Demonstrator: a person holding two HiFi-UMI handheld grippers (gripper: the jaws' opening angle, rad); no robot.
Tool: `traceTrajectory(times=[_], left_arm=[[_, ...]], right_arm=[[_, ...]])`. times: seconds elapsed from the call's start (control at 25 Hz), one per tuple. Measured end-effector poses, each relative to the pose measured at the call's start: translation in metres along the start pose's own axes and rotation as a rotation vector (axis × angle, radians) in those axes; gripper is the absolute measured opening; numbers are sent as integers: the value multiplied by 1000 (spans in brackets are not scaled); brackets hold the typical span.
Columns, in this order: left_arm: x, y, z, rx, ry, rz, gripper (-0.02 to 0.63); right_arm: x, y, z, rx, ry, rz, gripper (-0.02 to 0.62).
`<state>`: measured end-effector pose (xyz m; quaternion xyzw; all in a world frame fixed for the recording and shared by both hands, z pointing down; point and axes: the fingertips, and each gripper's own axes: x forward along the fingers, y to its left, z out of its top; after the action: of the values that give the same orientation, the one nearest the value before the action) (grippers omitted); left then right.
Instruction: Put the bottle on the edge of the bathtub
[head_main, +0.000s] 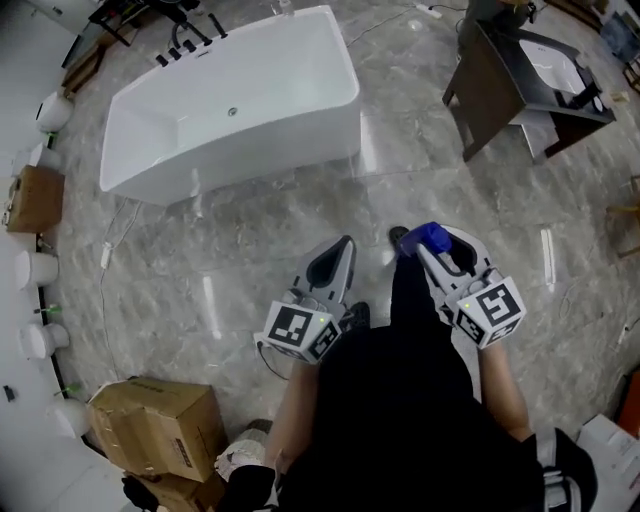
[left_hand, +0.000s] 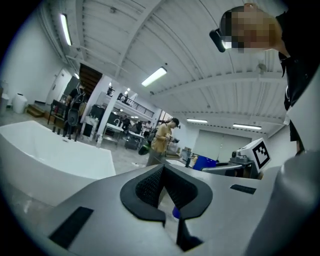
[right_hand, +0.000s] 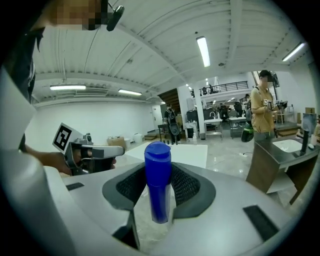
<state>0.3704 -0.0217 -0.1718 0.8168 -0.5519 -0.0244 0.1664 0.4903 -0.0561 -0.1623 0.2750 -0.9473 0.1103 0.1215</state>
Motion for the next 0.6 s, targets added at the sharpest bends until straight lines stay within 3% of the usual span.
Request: traceTrajectory(times=[0.28,0.44,0.6], left_arm=[[63,45,37,-21,-58,201,11],[95,57,39,-31,-89,251,11],[130,71,37,-63,-106,314,11]], right_arm=[[84,-66,41,-71,38,205,149],[115,-85,46,-128,61,309,149],[153,-114,35,-184,147,386,149]])
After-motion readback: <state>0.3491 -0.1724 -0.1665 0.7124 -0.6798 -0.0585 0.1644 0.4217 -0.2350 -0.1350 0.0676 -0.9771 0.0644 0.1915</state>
